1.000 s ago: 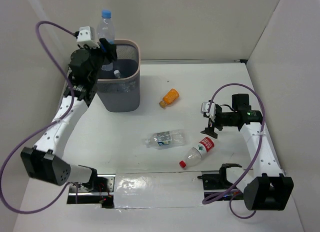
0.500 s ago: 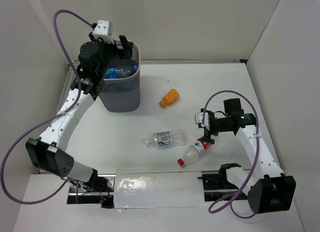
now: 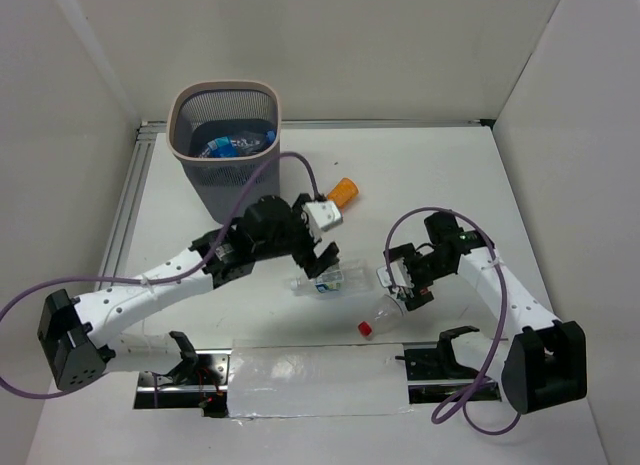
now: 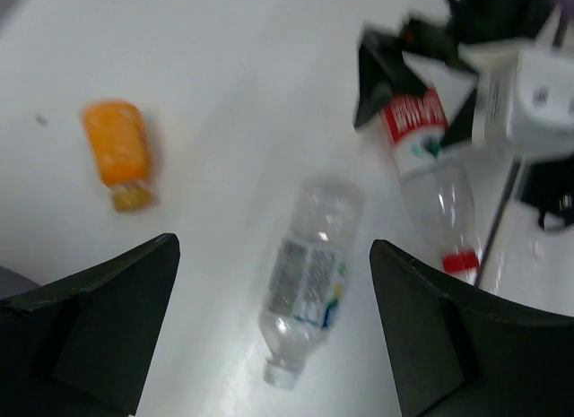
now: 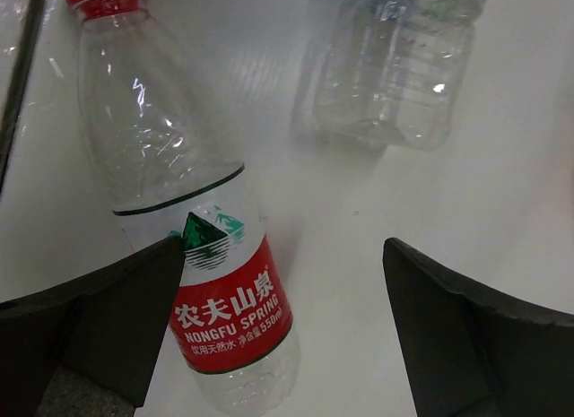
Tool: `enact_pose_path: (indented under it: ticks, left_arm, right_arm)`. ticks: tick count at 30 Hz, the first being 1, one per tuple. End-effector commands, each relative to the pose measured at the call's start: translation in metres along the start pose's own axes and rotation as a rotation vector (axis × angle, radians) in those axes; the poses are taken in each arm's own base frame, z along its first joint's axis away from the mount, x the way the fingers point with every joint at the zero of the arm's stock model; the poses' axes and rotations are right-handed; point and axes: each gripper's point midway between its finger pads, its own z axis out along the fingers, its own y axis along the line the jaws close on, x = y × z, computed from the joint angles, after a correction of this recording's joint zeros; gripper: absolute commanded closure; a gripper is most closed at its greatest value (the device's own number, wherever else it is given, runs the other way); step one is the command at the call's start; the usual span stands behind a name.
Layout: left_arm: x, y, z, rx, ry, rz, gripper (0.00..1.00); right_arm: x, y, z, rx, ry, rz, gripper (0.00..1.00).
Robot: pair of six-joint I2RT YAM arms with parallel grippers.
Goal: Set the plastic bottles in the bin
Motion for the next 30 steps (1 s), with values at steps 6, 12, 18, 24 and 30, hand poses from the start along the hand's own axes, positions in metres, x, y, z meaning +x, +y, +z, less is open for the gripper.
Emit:
enact_pose_path:
  ticks: [6,12,18,24,30]
  left_arm:
    - [0.060,-0.027,-0.005,0.021,0.098,0.032,0.00]
    - [0.066,-0.042,-0.004,0.023,0.115,0.051,0.00]
    - [0.069,-0.042,-0.010,-0.006,0.110,0.041,0.00]
    - [0.095,-0.043,-0.016,-0.012,0.158,0.031,0.00]
    - [0.113,-0.047,-0.015,-0.008,0.213,0.051,0.00]
  right_arm:
    - [0.019,0.049,0.016,-0.174,0.068,-0.081,0.05]
    - [0.028,0.063,0.021,-0.176,0.099,-0.088,0.05]
    - [0.013,0.034,0.011,-0.052,0.065,-0.107,0.05]
    - [0.004,0.012,-0.010,0.004,0.045,0.019,0.05]
    - [-0.014,-0.007,-0.025,0.070,-0.027,0.244,0.05]
